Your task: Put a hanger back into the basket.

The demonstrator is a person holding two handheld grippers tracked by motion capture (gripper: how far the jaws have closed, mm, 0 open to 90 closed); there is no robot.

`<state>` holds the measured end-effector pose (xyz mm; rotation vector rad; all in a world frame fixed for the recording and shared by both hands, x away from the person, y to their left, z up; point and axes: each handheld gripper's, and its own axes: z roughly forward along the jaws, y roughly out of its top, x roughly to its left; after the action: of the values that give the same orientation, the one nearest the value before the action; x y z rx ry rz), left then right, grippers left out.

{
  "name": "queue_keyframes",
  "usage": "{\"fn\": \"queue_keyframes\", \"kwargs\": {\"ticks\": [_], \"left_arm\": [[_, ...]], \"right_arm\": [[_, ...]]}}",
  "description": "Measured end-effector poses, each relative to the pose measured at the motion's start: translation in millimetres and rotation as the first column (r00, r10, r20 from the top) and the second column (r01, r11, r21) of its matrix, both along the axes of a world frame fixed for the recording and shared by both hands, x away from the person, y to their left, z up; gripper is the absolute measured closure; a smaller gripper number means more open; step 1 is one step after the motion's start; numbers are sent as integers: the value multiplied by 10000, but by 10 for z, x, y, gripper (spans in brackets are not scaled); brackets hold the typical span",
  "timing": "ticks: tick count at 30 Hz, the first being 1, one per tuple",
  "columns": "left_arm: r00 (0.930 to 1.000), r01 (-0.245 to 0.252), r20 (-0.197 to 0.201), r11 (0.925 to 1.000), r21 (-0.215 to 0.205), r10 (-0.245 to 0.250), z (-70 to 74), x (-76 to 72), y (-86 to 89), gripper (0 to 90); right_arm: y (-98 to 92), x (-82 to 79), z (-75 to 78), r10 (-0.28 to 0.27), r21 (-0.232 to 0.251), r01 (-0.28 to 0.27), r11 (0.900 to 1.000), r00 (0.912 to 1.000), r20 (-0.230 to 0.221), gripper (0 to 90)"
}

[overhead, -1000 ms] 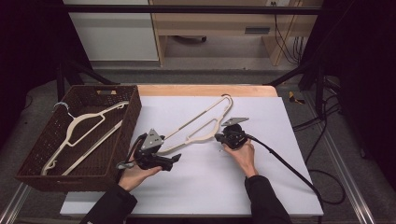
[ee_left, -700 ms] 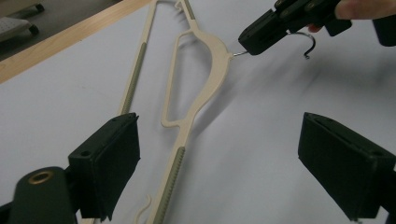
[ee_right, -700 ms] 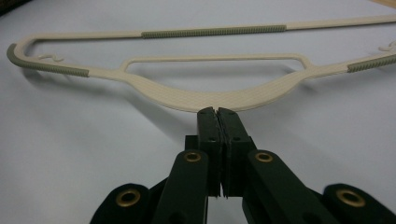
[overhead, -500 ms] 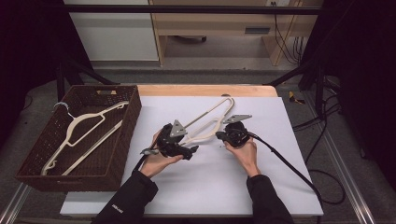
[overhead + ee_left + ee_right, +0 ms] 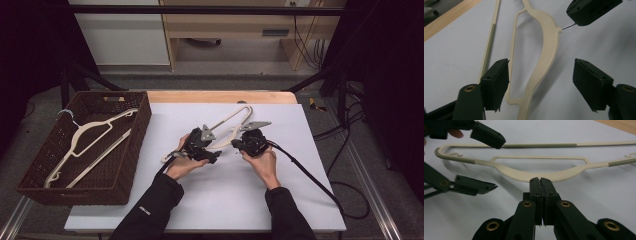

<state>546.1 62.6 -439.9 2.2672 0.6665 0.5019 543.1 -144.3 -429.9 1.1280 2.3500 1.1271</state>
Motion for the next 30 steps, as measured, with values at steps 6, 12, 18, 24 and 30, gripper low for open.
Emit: {"fn": "queue_keyframes", "kwargs": {"ticks": [6,12,18,24,30], "left_arm": [[9997,107,227,9989,447,-117,-55,65,-66,411],[9996,257,103,9973,688,-264,-128,124,-100,508],[9986,465,213,9940,990,-488,-141,129,-154,594],[9973,663,214,9887,1342,-698,-121,108,-221,695],[9971,671,257,9876,1417,-714,-102,91,-213,709]], "right_arm": [[-5,-12,26,7,18,-7,10000,10000,62,895],[-4,-14,25,10,-17,-10,10000,10000,9,895],[-9,-13,22,73,-112,-73,9999,10000,46,895],[-14,-11,15,158,-243,-153,9996,9997,180,894],[-11,-21,19,159,-161,-156,9997,9997,205,886]]}}
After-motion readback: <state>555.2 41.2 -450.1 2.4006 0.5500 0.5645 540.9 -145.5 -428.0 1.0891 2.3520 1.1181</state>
